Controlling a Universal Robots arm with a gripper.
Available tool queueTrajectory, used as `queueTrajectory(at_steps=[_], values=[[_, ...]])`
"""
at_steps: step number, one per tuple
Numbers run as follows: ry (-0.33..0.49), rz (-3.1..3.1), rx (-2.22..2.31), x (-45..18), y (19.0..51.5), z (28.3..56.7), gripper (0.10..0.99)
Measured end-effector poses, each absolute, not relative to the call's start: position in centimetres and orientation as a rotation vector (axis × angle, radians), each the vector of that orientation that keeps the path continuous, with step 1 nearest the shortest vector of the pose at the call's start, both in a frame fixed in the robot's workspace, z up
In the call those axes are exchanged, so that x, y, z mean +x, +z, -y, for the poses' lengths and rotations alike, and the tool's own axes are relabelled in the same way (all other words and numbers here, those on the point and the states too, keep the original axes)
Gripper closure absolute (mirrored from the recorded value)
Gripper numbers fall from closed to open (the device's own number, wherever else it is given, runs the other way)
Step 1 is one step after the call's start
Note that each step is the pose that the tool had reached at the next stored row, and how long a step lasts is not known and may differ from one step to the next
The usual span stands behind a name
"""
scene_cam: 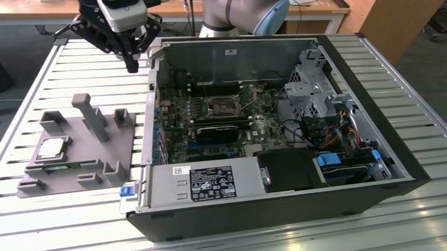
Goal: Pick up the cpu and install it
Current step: 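Reach for the cpu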
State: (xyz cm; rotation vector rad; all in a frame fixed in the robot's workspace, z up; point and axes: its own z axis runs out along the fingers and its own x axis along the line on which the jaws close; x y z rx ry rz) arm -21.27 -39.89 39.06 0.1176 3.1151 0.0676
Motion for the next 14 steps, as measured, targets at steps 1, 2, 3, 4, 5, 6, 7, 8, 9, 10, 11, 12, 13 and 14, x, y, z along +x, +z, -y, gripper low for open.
queueTrajectory(at_steps=[1, 2, 3, 4, 5, 6, 7, 8, 9, 10, 11, 12, 13, 14], values=[[0.068, -3.115, 0.118, -21.4, 39.1, 39.9, 0.98], [0.068, -3.115, 0.118, -21.5, 39.1, 39.9, 0.98], [0.068, -3.115, 0.118, -21.6, 39.0, 39.9, 0.98], [0.068, -3.115, 0.118, -21.7, 39.0, 39.9, 0.98], [0.068, -3.115, 0.118, -21.8, 39.0, 39.9, 0.98], [0.068, -3.115, 0.118, -21.9, 39.0, 39.9, 0.98], [0.068, -3.116, 0.118, -22.0, 39.0, 39.9, 0.98], [0.068, -3.116, 0.118, -22.1, 39.0, 39.9, 0.98], [0.067, -3.116, 0.118, -22.1, 39.0, 39.9, 0.98], [0.068, -3.116, 0.118, -22.3, 39.0, 39.9, 0.98], [0.068, -3.116, 0.118, -22.3, 39.0, 39.9, 0.98], [0.067, -3.116, 0.118, -22.4, 39.0, 39.9, 0.98], [0.068, -3.116, 0.118, -22.5, 39.0, 39.9, 0.98], [0.068, -3.116, 0.118, -22.6, 39.0, 39.9, 0.98]])
